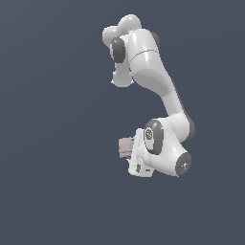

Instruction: Pick up the object and move it to a goal position.

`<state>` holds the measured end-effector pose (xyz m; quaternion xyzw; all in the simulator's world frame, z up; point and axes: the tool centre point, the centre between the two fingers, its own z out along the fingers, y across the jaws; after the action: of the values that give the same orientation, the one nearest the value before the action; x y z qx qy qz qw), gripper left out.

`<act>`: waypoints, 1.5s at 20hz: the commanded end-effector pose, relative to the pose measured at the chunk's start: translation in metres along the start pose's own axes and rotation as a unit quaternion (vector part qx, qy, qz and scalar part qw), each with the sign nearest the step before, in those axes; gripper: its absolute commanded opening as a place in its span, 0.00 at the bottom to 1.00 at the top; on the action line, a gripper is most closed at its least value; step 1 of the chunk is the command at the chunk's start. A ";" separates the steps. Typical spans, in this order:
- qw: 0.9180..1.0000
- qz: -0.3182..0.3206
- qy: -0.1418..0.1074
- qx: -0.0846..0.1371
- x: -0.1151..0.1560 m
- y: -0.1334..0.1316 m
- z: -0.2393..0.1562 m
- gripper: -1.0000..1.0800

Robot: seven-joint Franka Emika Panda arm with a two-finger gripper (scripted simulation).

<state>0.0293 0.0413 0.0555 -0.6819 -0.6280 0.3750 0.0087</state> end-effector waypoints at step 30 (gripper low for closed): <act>1.000 0.011 0.006 -0.026 -0.007 -0.020 -0.031 0.00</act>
<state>0.0285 0.0502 0.0815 -0.6888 -0.6294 0.3597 -0.0050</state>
